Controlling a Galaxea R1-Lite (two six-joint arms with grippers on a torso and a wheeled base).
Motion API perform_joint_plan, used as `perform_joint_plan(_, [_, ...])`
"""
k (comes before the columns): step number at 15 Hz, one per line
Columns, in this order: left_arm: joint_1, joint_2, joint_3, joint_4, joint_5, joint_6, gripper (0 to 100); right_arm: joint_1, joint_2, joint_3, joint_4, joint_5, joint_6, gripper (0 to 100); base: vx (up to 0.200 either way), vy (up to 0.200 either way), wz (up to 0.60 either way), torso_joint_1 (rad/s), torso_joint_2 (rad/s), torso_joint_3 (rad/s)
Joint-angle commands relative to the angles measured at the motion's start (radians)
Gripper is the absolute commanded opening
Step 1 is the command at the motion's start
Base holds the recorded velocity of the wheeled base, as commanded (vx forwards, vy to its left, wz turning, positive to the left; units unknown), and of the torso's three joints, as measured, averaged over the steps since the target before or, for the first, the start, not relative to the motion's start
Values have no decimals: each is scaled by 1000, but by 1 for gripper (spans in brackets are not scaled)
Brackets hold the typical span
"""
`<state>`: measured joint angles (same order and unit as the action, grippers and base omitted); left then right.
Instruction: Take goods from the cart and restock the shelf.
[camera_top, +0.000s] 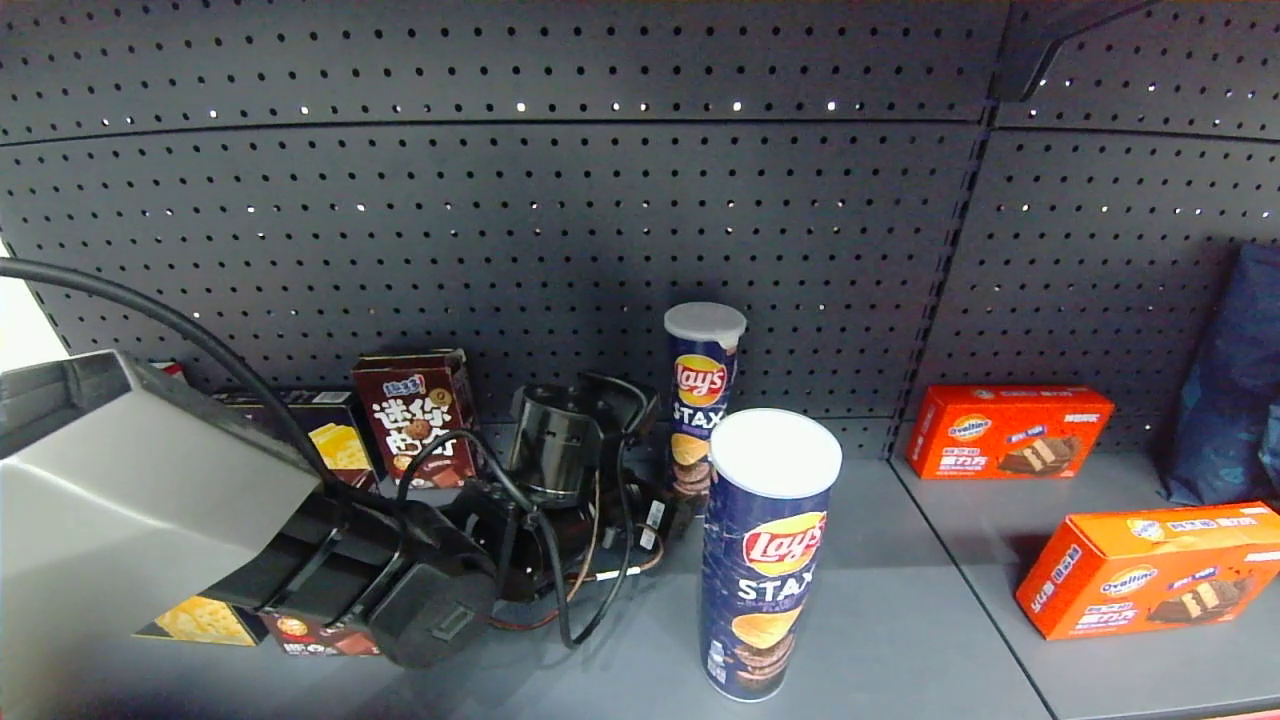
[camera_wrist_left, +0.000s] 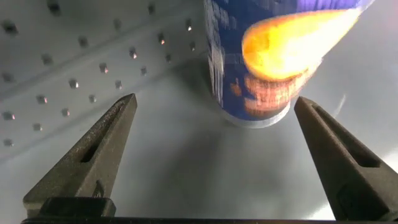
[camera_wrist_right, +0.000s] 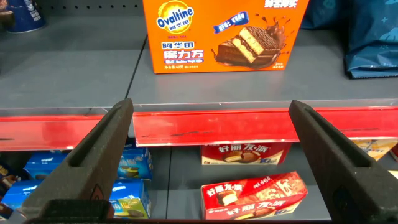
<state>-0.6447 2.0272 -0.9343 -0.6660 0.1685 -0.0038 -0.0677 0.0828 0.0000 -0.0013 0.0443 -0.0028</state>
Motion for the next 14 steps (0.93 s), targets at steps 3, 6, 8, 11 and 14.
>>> perform_joint_plan(3, [-1,-122,63,-1,0,4,100,0,2,0,0,0,0,100,0,0,0,0,0,0])
perform_joint_plan(6, [5,-271,61,6,17,58,100,0,2,0,0,0,0,100,0,0,0,0,0,0])
perform_joint_plan(8, [22,-358,63,9,17,122,100,0,2,0,0,0,0,100,0,0,0,0,0,0])
perform_joint_plan(11, [25,-493,55,154,31,150,100,0,2,0,0,0,0,100,0,0,0,0,0,0])
perform_joint_plan(14, [-6,-610,64,258,78,150,100,0,2,0,0,0,0,100,0,0,0,0,0,0])
